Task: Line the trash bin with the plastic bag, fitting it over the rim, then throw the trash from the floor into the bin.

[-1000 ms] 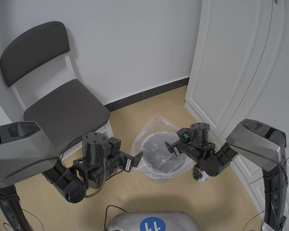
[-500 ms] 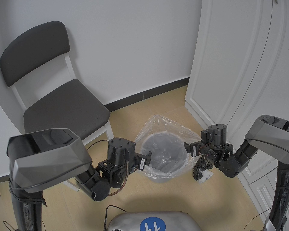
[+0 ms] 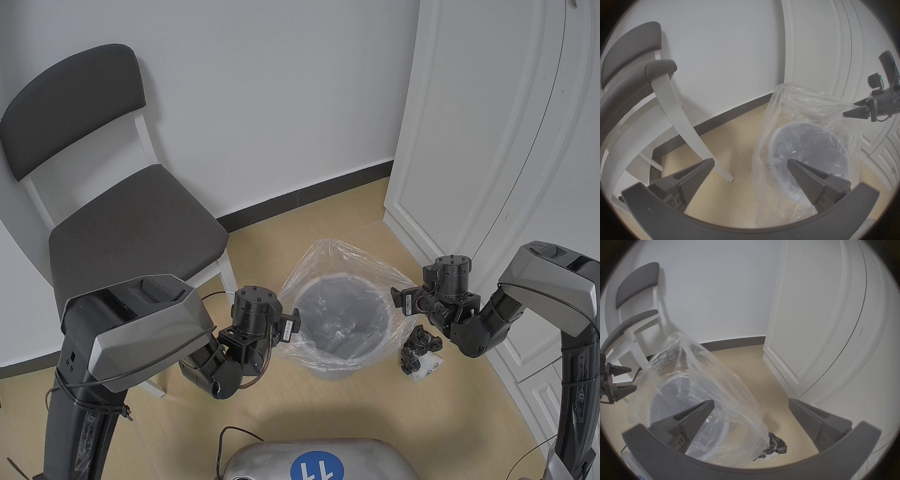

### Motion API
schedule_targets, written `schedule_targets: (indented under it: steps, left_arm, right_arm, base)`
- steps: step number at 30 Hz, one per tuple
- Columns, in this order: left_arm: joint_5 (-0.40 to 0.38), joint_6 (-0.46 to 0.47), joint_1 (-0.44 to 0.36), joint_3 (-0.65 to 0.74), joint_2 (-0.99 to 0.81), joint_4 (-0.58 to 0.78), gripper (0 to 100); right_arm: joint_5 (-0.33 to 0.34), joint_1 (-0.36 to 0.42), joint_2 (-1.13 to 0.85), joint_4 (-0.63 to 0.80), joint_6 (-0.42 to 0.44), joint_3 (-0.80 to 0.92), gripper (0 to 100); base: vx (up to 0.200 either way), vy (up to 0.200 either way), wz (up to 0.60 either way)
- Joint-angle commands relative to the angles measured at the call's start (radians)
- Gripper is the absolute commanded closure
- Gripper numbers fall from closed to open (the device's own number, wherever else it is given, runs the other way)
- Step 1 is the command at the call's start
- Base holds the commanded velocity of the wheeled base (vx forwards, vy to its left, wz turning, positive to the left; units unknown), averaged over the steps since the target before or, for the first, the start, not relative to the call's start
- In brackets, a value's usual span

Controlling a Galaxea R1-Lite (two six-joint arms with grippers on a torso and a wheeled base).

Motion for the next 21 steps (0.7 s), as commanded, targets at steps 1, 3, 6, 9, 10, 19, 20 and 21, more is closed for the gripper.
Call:
schedule_targets:
  steps: [1, 3, 6, 9, 10, 19, 20, 21]
  left_arm:
    - [0.019, 0.0, 0.025, -0.067, 0.066, 0.008, 0]
    - [0.024, -0.002, 0.034, -0.09, 0.072, 0.008, 0]
    - [0.024, -0.005, 0.047, -0.123, 0.081, 0.008, 0]
    - [0.039, -0.006, 0.051, -0.146, 0.089, 0.008, 0]
    - [0.048, -0.008, 0.053, -0.157, 0.093, 0.008, 0]
    - [0.091, -0.02, 0.065, -0.245, 0.145, 0.009, 0]
    - [0.091, -0.02, 0.067, -0.251, 0.151, 0.008, 0]
    - [0.091, -0.02, 0.067, -0.251, 0.151, 0.009, 0]
  right_arm:
    - [0.0, -0.021, 0.069, -0.002, 0.007, -0.059, 0]
    - [-0.001, -0.024, 0.089, -0.011, 0.036, -0.094, 0]
    - [-0.001, -0.027, 0.109, -0.028, 0.068, -0.125, 0]
    - [0.006, -0.035, 0.147, -0.071, 0.09, -0.171, 0]
    - [0.006, -0.038, 0.158, -0.083, 0.093, -0.183, 0]
    - [0.008, -0.056, 0.241, -0.135, 0.107, -0.269, 0]
    - [0.008, -0.058, 0.25, -0.135, 0.111, -0.284, 0]
    - [0.008, -0.059, 0.252, -0.137, 0.113, -0.286, 0]
  base:
    - [0.0, 0.0, 0.0]
    - [0.0, 0.0, 0.0]
    - [0.0, 0.0, 0.0]
    - [0.0, 0.0, 0.0]
    - [0.0, 0.0, 0.0]
    - [0.0, 0.0, 0.0]
    - [0.0, 0.0, 0.0]
    - [0.0, 0.0, 0.0]
